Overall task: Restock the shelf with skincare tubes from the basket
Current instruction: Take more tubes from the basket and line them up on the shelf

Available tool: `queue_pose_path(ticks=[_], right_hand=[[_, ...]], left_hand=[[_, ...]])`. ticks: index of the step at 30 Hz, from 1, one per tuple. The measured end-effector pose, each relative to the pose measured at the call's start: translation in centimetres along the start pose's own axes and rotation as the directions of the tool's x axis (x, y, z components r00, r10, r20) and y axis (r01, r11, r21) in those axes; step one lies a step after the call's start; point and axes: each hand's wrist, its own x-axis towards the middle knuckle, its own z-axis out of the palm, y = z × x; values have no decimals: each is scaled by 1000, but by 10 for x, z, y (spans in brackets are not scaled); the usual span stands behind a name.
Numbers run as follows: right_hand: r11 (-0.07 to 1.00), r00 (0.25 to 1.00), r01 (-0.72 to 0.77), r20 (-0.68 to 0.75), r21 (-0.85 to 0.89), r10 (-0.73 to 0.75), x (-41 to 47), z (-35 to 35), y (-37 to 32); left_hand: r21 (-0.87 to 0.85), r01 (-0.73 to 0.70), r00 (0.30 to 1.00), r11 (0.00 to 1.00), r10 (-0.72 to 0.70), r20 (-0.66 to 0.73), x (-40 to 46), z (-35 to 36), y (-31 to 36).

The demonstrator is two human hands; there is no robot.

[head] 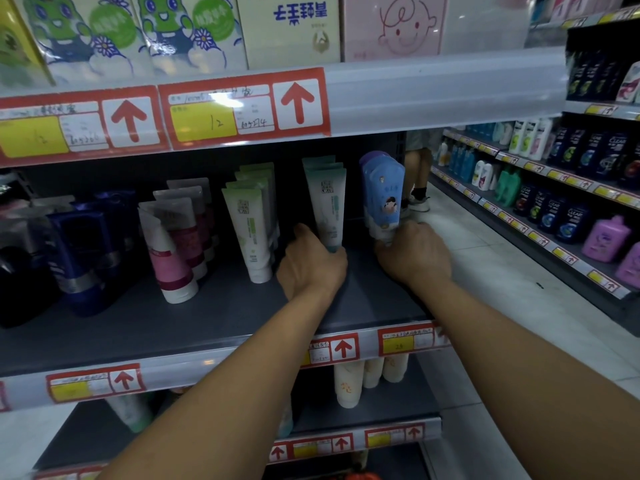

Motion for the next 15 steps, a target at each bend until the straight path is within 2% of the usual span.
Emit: queue_pose_path(ticks=[8,15], right_hand=[[1000,1000,-6,-10,-4,6,-2,-2,1],[1000,1000,-6,16,20,5,-1,-7,6]], left_hand=[[-15,1,1000,1000,-1,18,0,0,-1],[-58,24,994,998,-17,111,-9,-12,2]])
